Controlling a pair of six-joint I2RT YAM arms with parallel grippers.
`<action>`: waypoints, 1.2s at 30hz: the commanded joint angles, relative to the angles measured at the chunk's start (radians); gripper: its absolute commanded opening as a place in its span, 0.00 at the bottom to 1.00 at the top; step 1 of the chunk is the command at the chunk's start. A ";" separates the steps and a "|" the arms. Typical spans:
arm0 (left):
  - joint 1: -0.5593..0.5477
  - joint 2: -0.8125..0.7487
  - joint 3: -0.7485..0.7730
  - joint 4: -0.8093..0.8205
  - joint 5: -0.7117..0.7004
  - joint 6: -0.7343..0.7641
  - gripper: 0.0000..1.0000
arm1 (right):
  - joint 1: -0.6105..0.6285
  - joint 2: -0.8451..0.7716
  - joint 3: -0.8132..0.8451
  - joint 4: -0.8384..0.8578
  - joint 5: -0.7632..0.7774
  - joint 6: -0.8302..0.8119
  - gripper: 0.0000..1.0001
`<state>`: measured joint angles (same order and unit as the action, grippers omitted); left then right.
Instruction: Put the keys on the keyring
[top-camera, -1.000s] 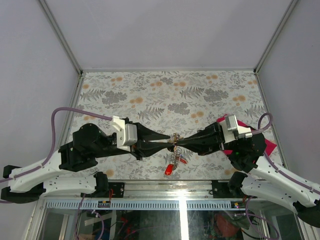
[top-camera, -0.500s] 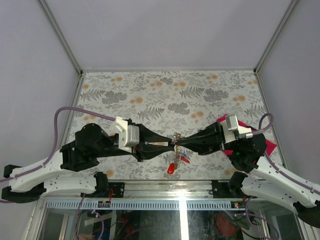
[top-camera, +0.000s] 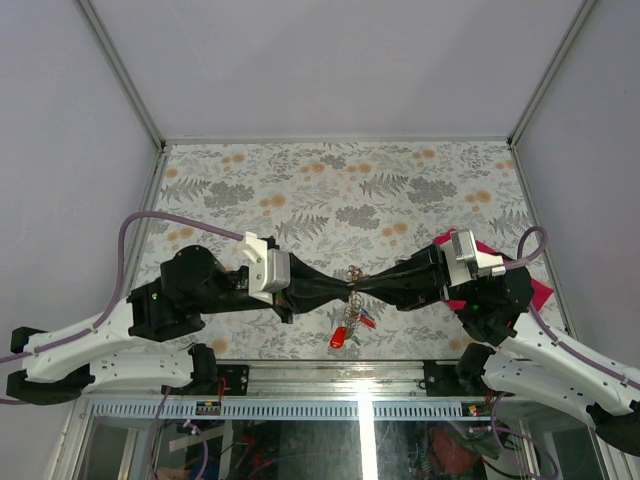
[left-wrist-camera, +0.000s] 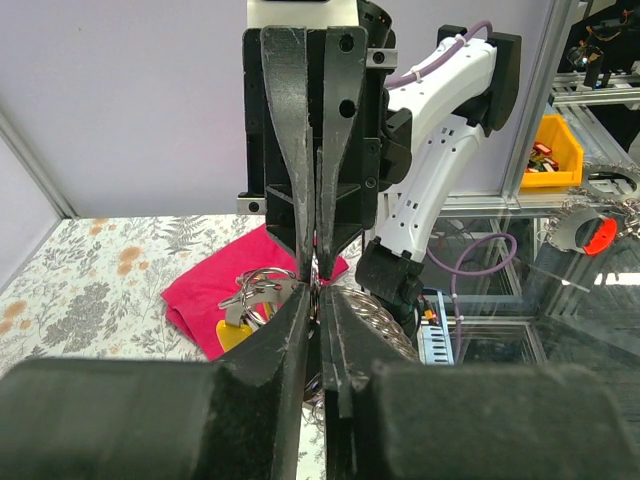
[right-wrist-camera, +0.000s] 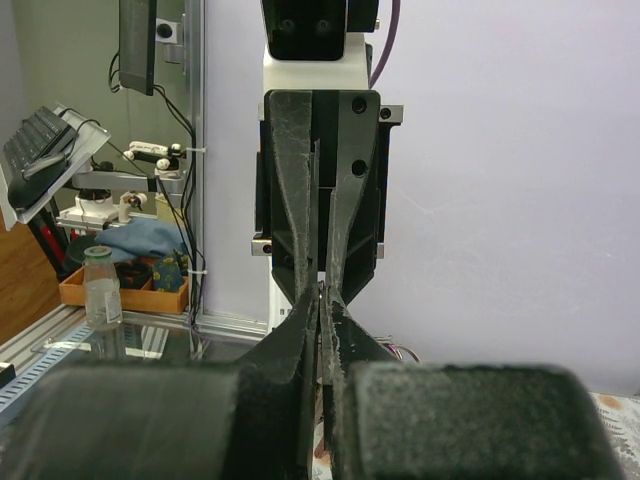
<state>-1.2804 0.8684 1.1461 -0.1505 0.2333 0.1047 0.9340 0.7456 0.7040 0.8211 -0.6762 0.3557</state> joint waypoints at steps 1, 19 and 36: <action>-0.004 0.007 0.002 0.050 0.020 -0.004 0.05 | 0.000 -0.014 0.051 0.093 0.006 0.007 0.00; -0.003 0.326 0.581 -0.895 -0.093 0.139 0.00 | 0.001 -0.085 0.146 -0.679 0.148 -0.389 0.33; -0.006 0.530 0.798 -1.203 -0.264 0.151 0.00 | 0.001 -0.043 0.010 -0.543 0.051 -0.328 0.40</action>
<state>-1.2804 1.4109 1.9053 -1.3380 0.0174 0.2409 0.9340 0.6983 0.7399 0.1719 -0.5758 -0.0071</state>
